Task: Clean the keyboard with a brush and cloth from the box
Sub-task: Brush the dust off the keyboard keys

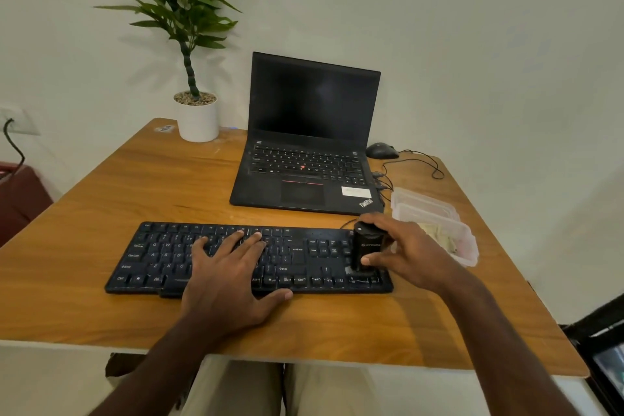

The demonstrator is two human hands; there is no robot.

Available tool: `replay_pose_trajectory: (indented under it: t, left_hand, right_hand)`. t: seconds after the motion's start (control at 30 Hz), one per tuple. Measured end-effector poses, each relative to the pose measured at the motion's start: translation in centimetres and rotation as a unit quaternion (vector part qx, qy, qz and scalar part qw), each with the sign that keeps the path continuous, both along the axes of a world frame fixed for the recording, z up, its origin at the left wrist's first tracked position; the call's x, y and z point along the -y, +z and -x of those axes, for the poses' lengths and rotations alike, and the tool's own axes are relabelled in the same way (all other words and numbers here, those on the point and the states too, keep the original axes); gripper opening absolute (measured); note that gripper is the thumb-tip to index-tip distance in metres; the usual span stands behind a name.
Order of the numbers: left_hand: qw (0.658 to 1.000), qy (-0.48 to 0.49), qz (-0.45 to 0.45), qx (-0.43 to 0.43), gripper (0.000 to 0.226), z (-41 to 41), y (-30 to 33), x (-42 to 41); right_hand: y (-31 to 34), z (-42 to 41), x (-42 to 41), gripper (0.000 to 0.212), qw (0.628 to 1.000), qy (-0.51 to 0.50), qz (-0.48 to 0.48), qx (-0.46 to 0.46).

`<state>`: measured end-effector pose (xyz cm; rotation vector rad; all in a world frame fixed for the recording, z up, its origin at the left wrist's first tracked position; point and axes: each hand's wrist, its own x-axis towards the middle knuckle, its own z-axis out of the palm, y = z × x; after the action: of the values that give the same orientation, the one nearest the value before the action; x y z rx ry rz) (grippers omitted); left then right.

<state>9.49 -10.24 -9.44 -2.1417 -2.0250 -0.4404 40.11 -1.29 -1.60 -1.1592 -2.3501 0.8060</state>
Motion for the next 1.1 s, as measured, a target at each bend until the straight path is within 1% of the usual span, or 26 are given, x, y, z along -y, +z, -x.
replay_pose_trajectory:
  t: [0.1, 0.13, 0.17, 0.23, 0.3, 0.33, 0.4, 0.5, 0.53, 0.57, 0.63, 0.7, 0.73, 0.8, 0.9, 0.93, 1.0, 1.1]
  left_hand:
    - [1.000, -0.001, -0.005, 0.000, 0.100, 0.0, -0.1, 0.0]
    - [1.000, 0.001, -0.007, 0.000, 0.100, 0.0, -0.2, 0.0]
    - [1.000, 0.003, -0.008, -0.001, 0.100, 0.0, -0.2, 0.0]
    - [1.000, 0.004, -0.007, -0.003, 0.100, 0.0, -0.1, -0.1]
    - [1.000, 0.002, -0.006, -0.002, 0.100, -0.1, -0.1, 0.0]
    - [1.000, 0.002, -0.005, -0.002, 0.100, -0.1, -0.1, 0.0]
    - [1.000, 0.005, -0.004, -0.001, 0.099, -0.1, -0.1, 0.0]
    - [1.000, 0.010, -0.006, -0.001, 0.099, -0.1, -0.2, 0.0]
    - [1.000, 0.010, -0.007, -0.001, 0.099, -0.1, -0.2, 0.0]
    - [1.000, 0.010, -0.008, -0.002, 0.099, -0.1, -0.2, -0.1]
    - [1.000, 0.009, -0.006, -0.004, 0.099, -0.1, -0.2, -0.1]
    - [1.000, 0.009, -0.004, -0.006, 0.099, -0.1, -0.2, 0.0]
    - [1.000, 0.009, -0.004, -0.007, 0.098, -0.1, -0.2, 0.0]
    - [1.000, 0.011, -0.006, -0.007, 0.098, -0.1, -0.2, 0.0]
    - [1.000, 0.013, -0.009, -0.007, 0.099, -0.2, -0.1, 0.0]
    - [1.000, 0.012, -0.008, -0.008, 0.099, -0.2, -0.1, -0.1]
    - [1.000, 0.011, -0.005, -0.009, 0.100, -0.2, -0.1, -0.1]
    - [1.000, 0.011, -0.002, -0.007, 0.100, -0.2, 0.0, 0.0]
  right_hand:
    - [1.3, -2.5, -0.9, 0.058, 0.997, -0.036, -0.020, 0.070]
    - [1.6, -2.9, -1.0, 0.058, 0.995, -0.051, -0.036, 0.077]
    - [1.7, -3.0, -1.0, 0.057, 0.995, -0.062, -0.052, 0.065]
    - [1.4, -2.2, -0.4, 0.057, 0.996, -0.066, -0.067, 0.006]
    - [0.4, -0.9, 0.2, 0.054, 0.997, -0.031, -0.053, -0.040]
    - [-0.1, -0.6, 0.3, 0.054, 0.998, -0.012, -0.045, -0.038]
    - [-0.2, -1.2, 0.1, 0.056, 0.999, -0.005, -0.032, -0.001]
    - [1.4, -3.2, -0.7, 0.061, 0.995, -0.033, -0.028, 0.092]
    - [1.9, -3.6, -0.7, 0.060, 0.993, -0.043, -0.034, 0.107]
    - [2.1, -3.7, -0.7, 0.059, 0.992, -0.053, -0.045, 0.103]
    - [1.6, -3.1, -0.4, 0.056, 0.993, -0.071, -0.073, 0.053]
    - [0.3, -2.1, 0.2, 0.056, 0.994, -0.072, -0.083, 0.009]
    - [-0.3, -1.9, 0.4, 0.056, 0.994, -0.072, -0.080, 0.003]
    - [-0.2, -2.1, 0.7, 0.056, 0.994, -0.082, -0.065, 0.020]
    - [1.5, -3.1, 0.3, 0.056, 0.990, -0.099, -0.066, 0.079]
    - [1.9, -3.1, 0.2, 0.056, 0.988, -0.109, -0.076, 0.077]
    - [1.7, -2.1, 0.6, 0.056, 0.988, -0.118, -0.087, 0.045]
    - [0.6, -1.1, 1.5, 0.055, 0.993, -0.083, -0.074, 0.034]
